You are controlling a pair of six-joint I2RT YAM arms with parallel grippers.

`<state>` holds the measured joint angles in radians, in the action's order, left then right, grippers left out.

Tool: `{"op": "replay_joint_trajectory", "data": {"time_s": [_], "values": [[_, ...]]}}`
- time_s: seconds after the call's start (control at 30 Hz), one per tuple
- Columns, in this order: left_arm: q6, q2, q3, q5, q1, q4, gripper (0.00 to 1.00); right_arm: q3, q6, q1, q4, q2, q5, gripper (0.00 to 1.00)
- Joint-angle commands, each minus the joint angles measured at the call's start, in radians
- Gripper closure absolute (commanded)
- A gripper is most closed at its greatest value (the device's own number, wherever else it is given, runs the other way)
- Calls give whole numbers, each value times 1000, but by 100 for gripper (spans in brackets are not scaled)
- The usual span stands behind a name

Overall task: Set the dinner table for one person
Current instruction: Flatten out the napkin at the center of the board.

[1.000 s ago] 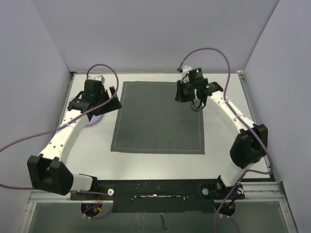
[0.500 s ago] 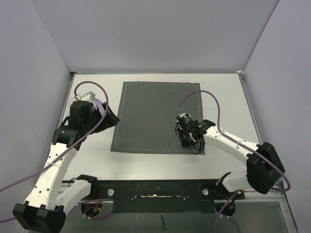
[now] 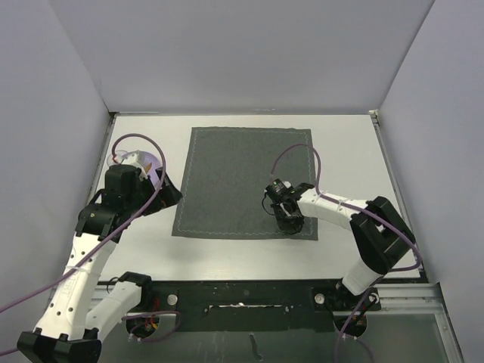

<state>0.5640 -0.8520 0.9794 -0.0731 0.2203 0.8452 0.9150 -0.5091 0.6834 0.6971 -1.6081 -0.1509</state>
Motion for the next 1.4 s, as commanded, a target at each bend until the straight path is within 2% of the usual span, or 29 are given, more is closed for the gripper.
{"op": "replay_joint_trajectory", "data": {"time_s": [0.0, 0.23, 0.57, 0.9, 1.07, 1.37], "values": [[-29, -3, 70, 32, -6, 6, 2, 53, -22, 11, 0, -47, -69, 100], [-51, -10, 117, 59, -7, 43, 2, 107, -95, 42, 159, -90, -189, 100], [-71, -32, 200, 73, -6, 76, 2, 75, -195, 105, 324, 21, -225, 100], [-77, -20, 214, 84, -6, 97, 2, 92, -204, 108, 351, 71, -275, 100], [-76, -15, 213, 88, -6, 95, 2, 109, -146, 103, 295, 120, -303, 100], [-80, -4, 212, 94, -6, 101, 2, 124, -89, 53, 220, -17, -255, 100]]}}
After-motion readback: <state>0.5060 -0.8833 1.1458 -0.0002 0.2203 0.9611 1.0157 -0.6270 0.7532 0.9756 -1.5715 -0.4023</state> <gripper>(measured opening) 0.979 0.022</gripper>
